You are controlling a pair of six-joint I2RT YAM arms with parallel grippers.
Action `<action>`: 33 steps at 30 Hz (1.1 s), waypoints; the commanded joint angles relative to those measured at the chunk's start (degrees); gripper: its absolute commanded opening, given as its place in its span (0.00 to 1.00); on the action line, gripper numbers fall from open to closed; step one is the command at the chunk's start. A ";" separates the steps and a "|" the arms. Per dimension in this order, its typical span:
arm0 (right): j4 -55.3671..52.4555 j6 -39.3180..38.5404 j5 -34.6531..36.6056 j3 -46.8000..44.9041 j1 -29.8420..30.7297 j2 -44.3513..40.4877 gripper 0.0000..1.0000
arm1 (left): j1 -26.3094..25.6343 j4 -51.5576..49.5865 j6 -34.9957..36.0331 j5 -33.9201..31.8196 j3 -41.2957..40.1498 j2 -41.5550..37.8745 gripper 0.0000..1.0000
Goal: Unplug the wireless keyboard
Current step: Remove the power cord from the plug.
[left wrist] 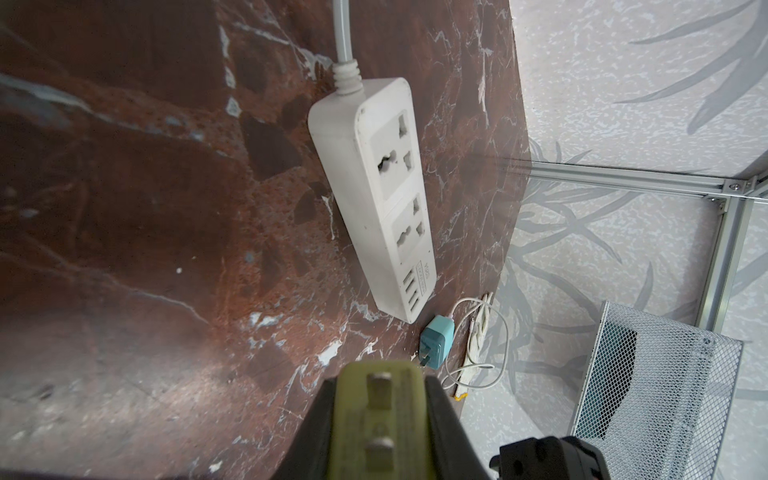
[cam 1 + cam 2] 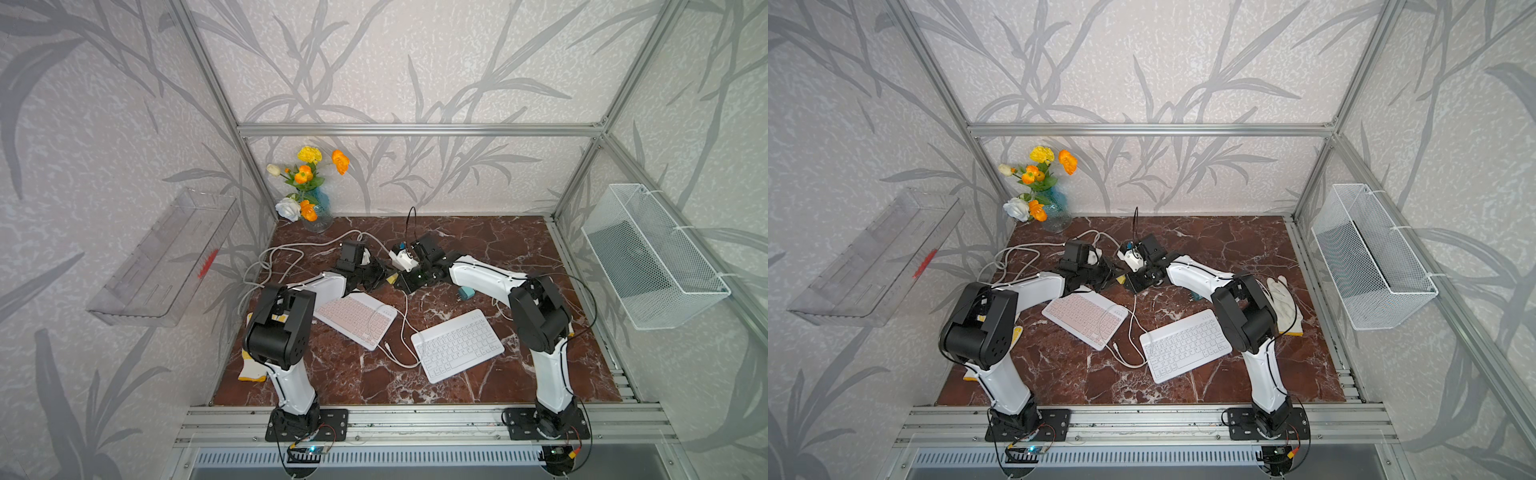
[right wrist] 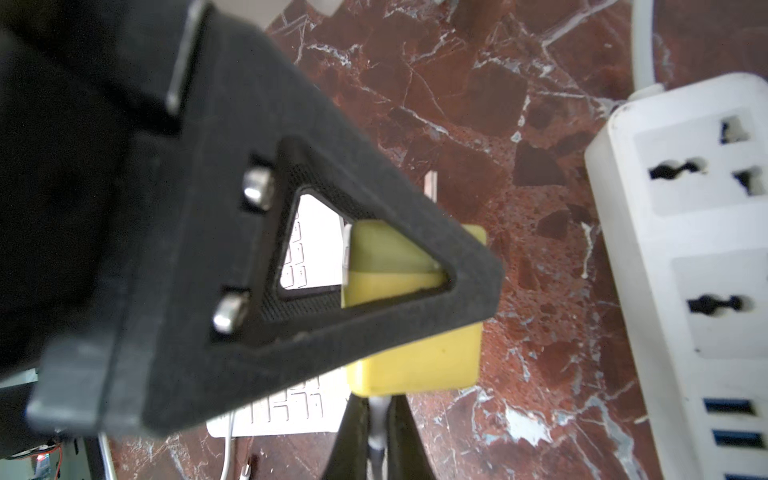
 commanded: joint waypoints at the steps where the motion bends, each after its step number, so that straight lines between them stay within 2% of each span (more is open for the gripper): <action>1: 0.04 1.80 -6.89 -1.78 -3.02 -0.57 0.02 | 0.20 4.55 -0.35 0.53 0.37 -1.03 0.00; 3: 5.27 6.23 -15.56 -4.32 -5.95 -0.24 0.02 | 0.47 7.90 -0.53 2.60 0.02 -1.08 0.00; 5: 8.26 6.53 -19.11 -6.46 -7.09 -0.89 0.02 | 0.82 10.82 -1.12 4.48 -0.45 -1.09 0.00; 9: 9.29 5.27 -23.53 -8.51 -7.73 -1.94 0.02 | 2.20 14.63 -1.24 5.34 -2.32 -2.71 0.00; 13: 11.34 8.71 -24.99 -10.20 -8.40 -0.94 0.02 | 3.70 14.98 -1.17 4.41 -3.27 -4.05 0.00; 16: 11.48 10.70 -22.79 -10.85 -7.61 -1.15 0.02 | 4.34 13.72 -0.76 2.98 -3.24 -4.91 0.00; 21: 0.17 3.87 -7.78 -6.42 -1.60 -2.43 0.02 | 4.00 6.68 2.77 -0.24 -0.86 -5.43 0.00; 23: -0.40 3.24 -4.86 -5.68 -0.50 -2.48 0.01 | 3.73 4.21 4.32 -0.99 -0.30 -5.17 0.00; 25: -0.66 3.01 -3.56 -5.31 -0.68 -1.98 0.01 | 3.81 4.02 4.22 -1.38 -0.99 -5.28 0.00; 29: 0.14 1.89 -6.13 -7.14 -3.03 -2.13 0.01 | 4.81 5.01 4.04 -0.43 -2.03 -6.43 0.00; 33: -0.47 -3.10 -4.42 -9.66 -3.52 -4.38 0.01 | 6.18 5.83 3.95 1.19 -1.87 -6.12 0.00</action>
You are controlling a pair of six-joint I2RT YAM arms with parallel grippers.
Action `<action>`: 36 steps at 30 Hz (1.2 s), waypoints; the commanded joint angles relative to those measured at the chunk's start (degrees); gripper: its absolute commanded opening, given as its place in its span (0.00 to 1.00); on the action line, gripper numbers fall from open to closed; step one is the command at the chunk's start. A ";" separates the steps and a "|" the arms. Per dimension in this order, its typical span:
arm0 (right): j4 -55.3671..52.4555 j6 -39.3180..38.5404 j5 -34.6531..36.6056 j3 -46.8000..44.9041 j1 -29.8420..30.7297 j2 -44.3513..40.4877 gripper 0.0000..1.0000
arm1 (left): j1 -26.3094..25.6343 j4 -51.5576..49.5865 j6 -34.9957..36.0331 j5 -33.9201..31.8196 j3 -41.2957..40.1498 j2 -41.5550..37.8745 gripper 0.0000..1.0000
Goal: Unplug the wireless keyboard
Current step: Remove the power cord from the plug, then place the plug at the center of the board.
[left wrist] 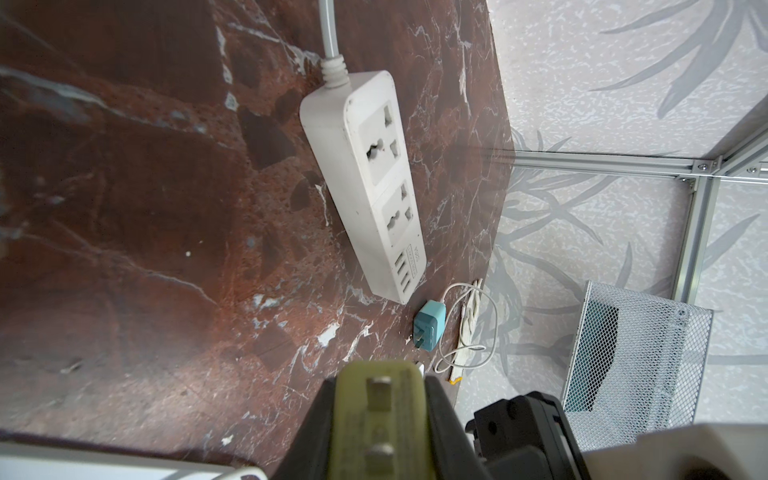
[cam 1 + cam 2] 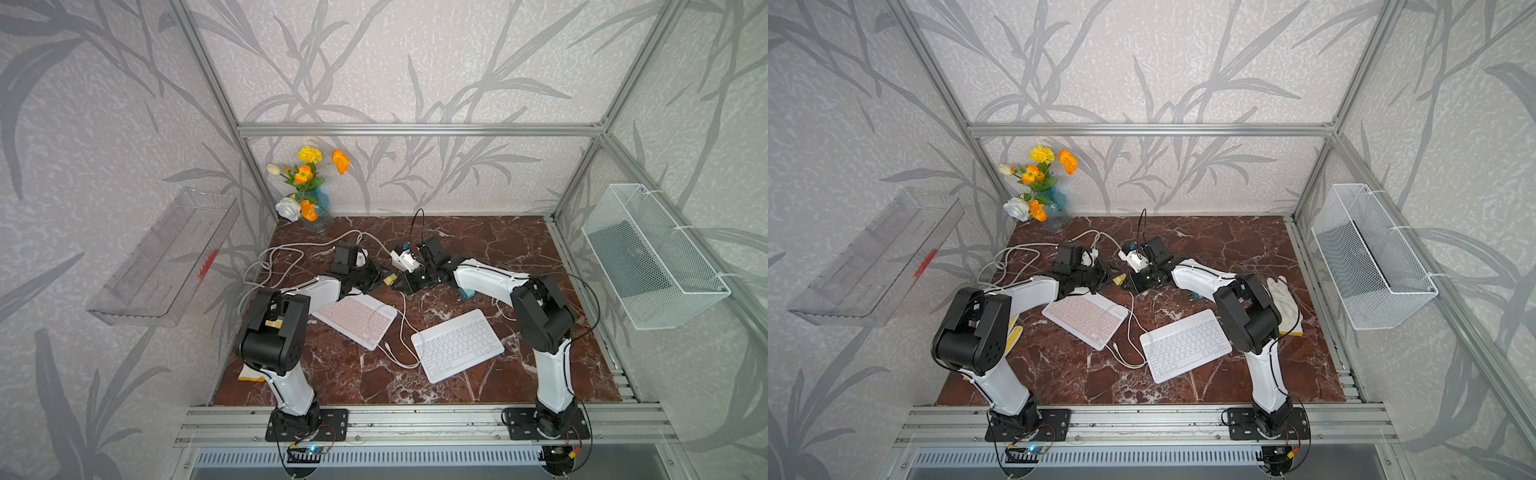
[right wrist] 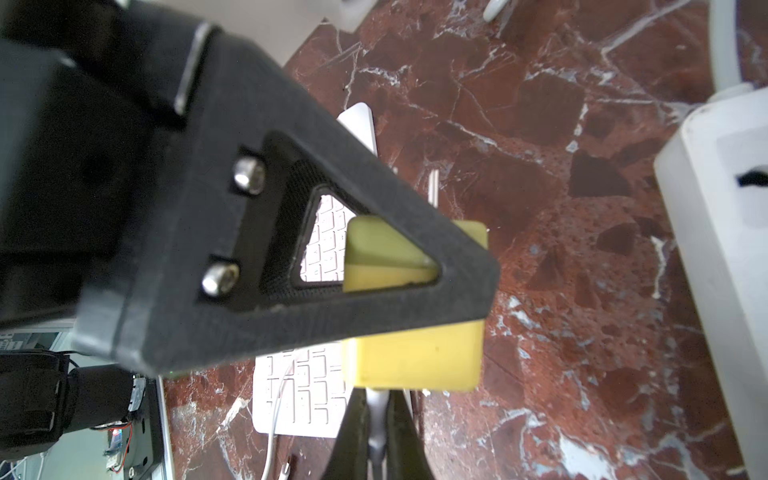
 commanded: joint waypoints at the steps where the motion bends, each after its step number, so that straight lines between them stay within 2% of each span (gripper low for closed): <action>1: -8.51 -5.33 4.25 -3.91 -1.77 -2.73 0.01 | 3.63 3.91 1.13 -1.55 1.53 -3.13 0.00; 5: -10.28 -6.38 2.76 -4.15 -1.93 -1.93 0.02 | 4.70 6.39 0.23 -1.26 1.09 -2.90 0.00; 14: -5.94 2.32 3.01 -7.94 -2.17 -2.28 0.01 | 4.87 14.78 -3.90 -1.72 0.67 -0.53 0.00; 19: -9.63 5.29 6.46 -5.68 -3.13 -1.08 0.01 | 4.62 11.78 -1.77 -3.78 -0.16 -2.36 0.00; 24: -8.85 10.04 5.93 -3.89 -2.40 0.74 0.01 | 2.50 6.16 2.48 -9.63 -1.10 -5.71 0.00; 28: -9.58 7.39 6.03 -2.14 -0.28 1.10 0.01 | 2.11 3.66 4.31 -9.92 -0.60 -6.11 0.00; 36: -15.14 -1.04 9.31 -0.95 -0.70 0.22 0.03 | 3.48 -0.67 6.12 -6.19 2.66 -3.25 0.00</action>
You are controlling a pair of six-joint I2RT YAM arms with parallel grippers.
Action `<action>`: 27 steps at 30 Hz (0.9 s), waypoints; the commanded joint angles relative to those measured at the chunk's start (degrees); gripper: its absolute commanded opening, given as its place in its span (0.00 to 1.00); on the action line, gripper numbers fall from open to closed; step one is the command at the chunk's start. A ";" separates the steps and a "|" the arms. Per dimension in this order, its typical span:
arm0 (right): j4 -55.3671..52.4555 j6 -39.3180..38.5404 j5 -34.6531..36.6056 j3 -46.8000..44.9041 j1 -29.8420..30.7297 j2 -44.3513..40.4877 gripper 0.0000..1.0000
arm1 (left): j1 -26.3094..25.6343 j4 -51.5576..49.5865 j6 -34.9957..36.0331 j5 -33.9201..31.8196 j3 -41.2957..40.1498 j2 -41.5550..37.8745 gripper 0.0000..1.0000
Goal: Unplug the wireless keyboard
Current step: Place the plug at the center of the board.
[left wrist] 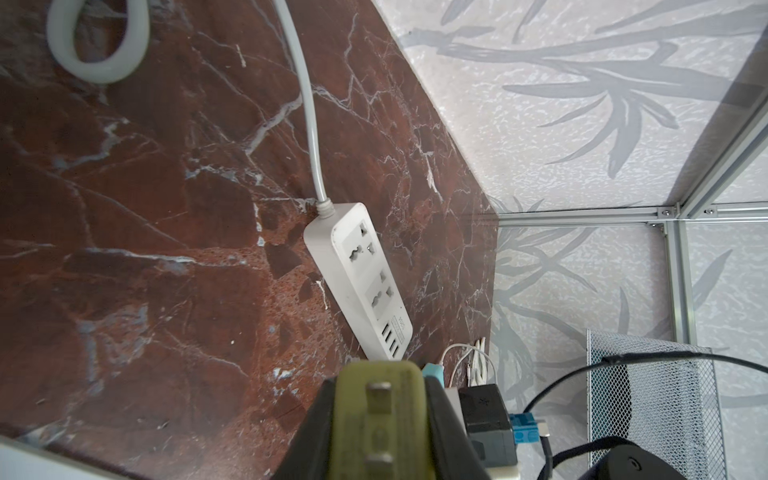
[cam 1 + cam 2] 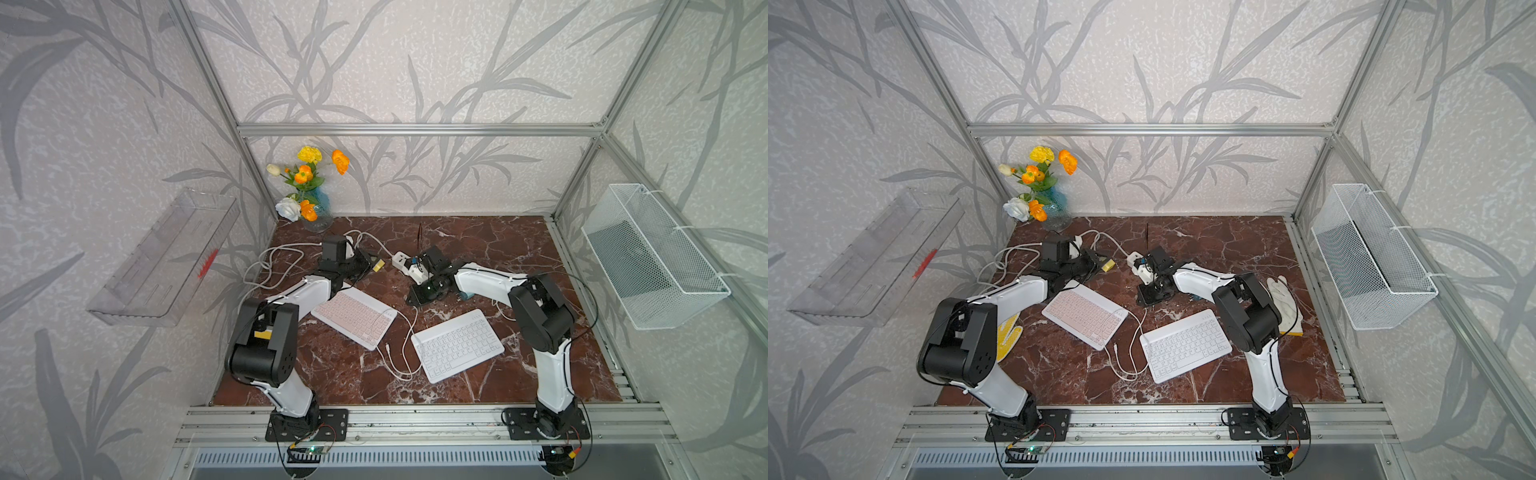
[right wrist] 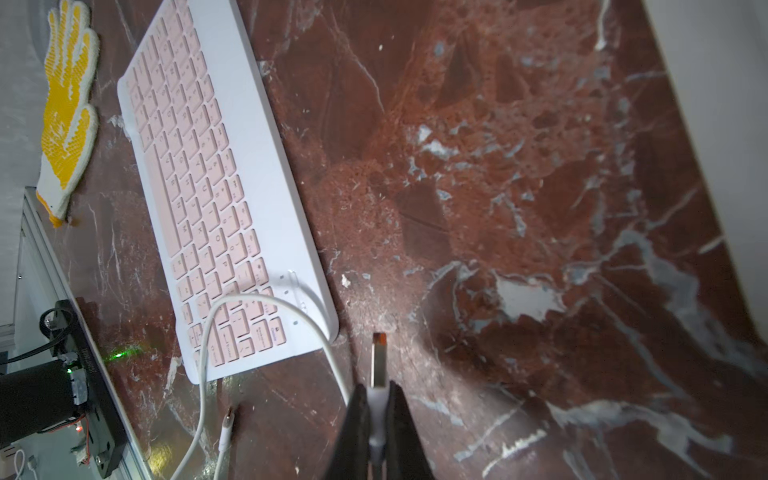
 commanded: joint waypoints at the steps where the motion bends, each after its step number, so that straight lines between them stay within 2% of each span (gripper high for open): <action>1: -4.47 -4.84 2.67 1.65 -0.47 -0.67 0.04 | 0.36 -1.86 1.65 1.53 2.50 1.68 0.00; 9: -4.08 -5.92 4.39 -0.02 -0.76 -2.83 0.06 | -0.17 -0.64 1.01 5.03 4.29 8.68 0.00; 17: -1.90 -3.31 0.42 0.90 -0.68 -1.86 0.09 | -0.96 -0.82 0.96 4.20 5.90 14.27 0.03; 27: -1.85 -2.88 1.35 2.43 0.06 1.13 0.11 | -2.37 1.79 -1.53 2.92 6.15 19.46 0.04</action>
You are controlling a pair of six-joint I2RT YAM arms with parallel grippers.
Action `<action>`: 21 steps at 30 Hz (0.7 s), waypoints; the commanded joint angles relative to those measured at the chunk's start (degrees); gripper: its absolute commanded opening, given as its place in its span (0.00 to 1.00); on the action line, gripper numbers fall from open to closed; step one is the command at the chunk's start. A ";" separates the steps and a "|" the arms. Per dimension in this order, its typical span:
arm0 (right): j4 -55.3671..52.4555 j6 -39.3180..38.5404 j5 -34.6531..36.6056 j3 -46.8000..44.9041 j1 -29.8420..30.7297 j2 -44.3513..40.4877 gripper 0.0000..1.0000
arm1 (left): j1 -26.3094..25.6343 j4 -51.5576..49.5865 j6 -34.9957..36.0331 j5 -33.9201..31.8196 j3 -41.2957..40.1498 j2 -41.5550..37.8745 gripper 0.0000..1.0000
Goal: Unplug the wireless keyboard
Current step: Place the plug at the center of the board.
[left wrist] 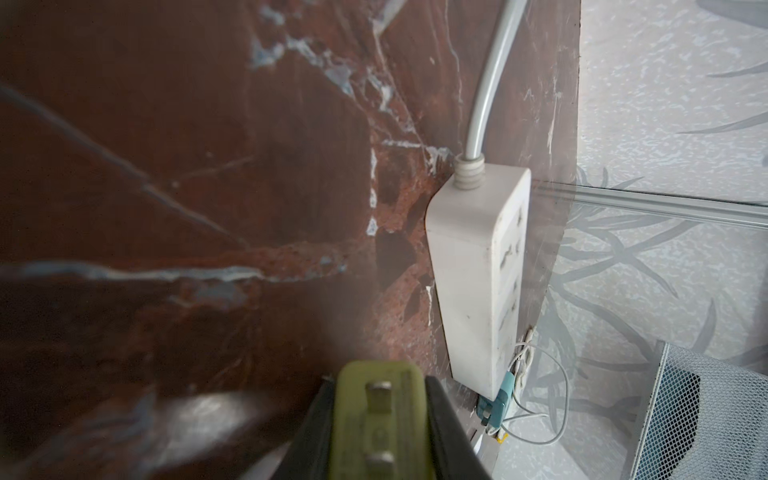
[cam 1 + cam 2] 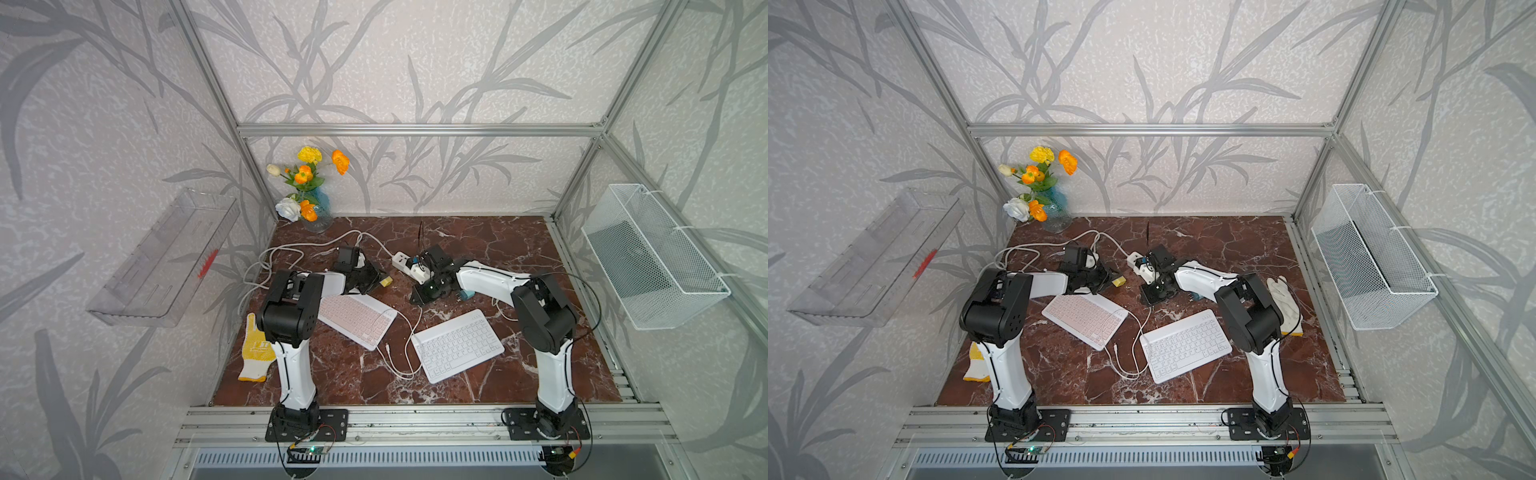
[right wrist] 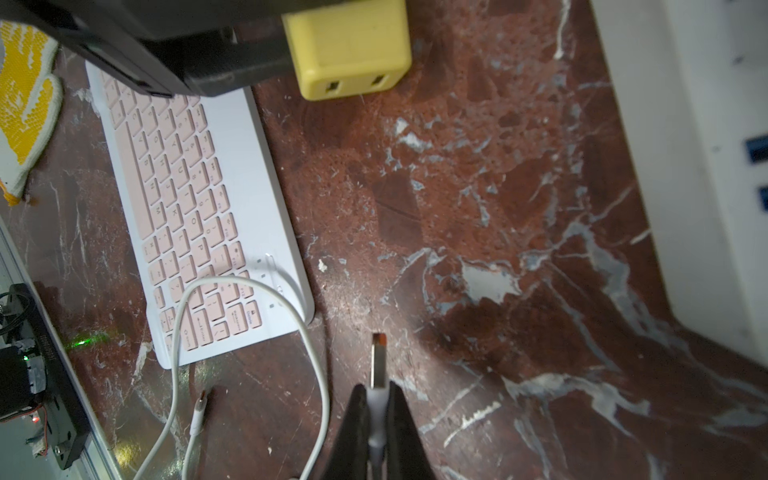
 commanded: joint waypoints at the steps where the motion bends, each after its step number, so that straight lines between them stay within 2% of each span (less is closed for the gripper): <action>1: 0.15 0.43 -0.26 2.09 0.38 2.01 0.11 | -0.40 0.24 -0.48 -0.95 1.03 1.33 0.06; 4: 0.11 0.78 -0.90 2.25 0.38 2.59 0.11 | -0.41 -1.13 -0.45 -1.67 1.29 1.81 0.17; 8: 0.32 1.00 -1.18 1.74 0.53 2.08 0.12 | -0.40 -5.07 1.06 -2.87 1.95 1.05 0.45; 12: 0.01 0.79 -0.73 1.87 0.55 2.36 0.13 | -0.31 -8.71 2.42 -4.04 2.35 -0.31 0.66; 17: 0.00 0.92 -1.20 1.93 0.55 2.32 0.13 | -0.06 -12.42 3.89 -4.60 3.01 -1.88 0.77; 21: -0.57 -0.25 -1.23 1.37 0.69 1.41 0.14 | 0.11 -21.38 7.05 -6.90 5.31 -3.55 0.81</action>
